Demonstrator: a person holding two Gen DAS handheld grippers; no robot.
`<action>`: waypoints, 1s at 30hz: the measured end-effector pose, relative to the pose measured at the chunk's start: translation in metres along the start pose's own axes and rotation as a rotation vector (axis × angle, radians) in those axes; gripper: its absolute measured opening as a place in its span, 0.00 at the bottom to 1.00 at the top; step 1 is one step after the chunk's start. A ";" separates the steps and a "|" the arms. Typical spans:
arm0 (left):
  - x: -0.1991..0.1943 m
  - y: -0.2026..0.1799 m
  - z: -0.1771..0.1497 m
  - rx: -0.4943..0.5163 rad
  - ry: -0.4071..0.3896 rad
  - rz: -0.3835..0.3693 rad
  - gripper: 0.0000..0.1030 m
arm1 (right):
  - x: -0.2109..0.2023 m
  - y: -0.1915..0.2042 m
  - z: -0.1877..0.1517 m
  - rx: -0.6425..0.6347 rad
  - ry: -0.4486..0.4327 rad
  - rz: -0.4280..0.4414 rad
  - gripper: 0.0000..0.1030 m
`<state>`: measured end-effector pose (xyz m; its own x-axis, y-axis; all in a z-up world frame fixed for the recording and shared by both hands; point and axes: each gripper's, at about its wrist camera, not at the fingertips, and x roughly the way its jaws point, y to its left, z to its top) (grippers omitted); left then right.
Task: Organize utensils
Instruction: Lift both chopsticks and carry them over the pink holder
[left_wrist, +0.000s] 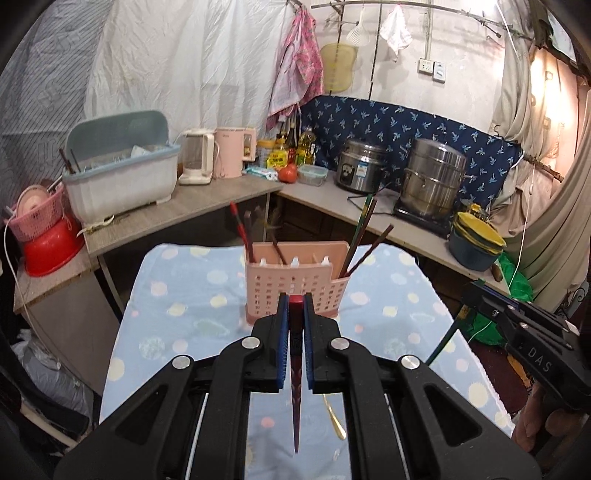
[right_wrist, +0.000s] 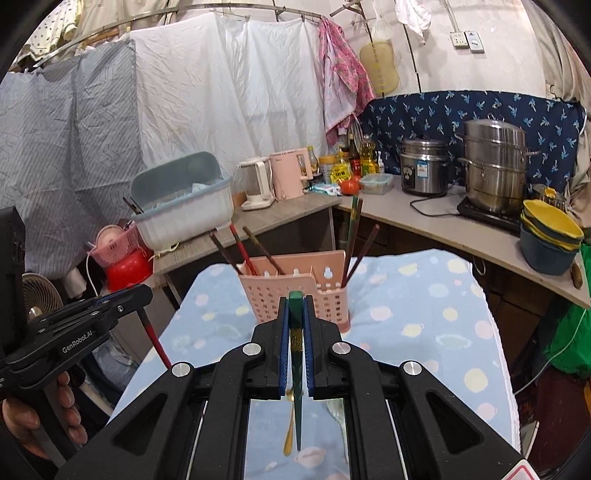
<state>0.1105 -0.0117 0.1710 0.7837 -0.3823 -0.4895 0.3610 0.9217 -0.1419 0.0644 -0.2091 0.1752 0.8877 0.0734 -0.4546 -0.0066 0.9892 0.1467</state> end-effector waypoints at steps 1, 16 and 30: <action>0.000 -0.002 0.008 0.004 -0.011 -0.004 0.07 | 0.000 0.000 0.006 -0.001 -0.009 0.002 0.07; 0.025 -0.010 0.139 0.046 -0.206 0.036 0.07 | 0.040 0.009 0.127 -0.039 -0.178 0.000 0.07; 0.111 0.018 0.169 0.032 -0.210 0.102 0.07 | 0.140 0.017 0.156 -0.048 -0.148 -0.009 0.07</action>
<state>0.2898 -0.0485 0.2593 0.9037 -0.2958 -0.3095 0.2881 0.9549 -0.0715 0.2609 -0.2022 0.2511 0.9461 0.0481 -0.3204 -0.0168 0.9949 0.0997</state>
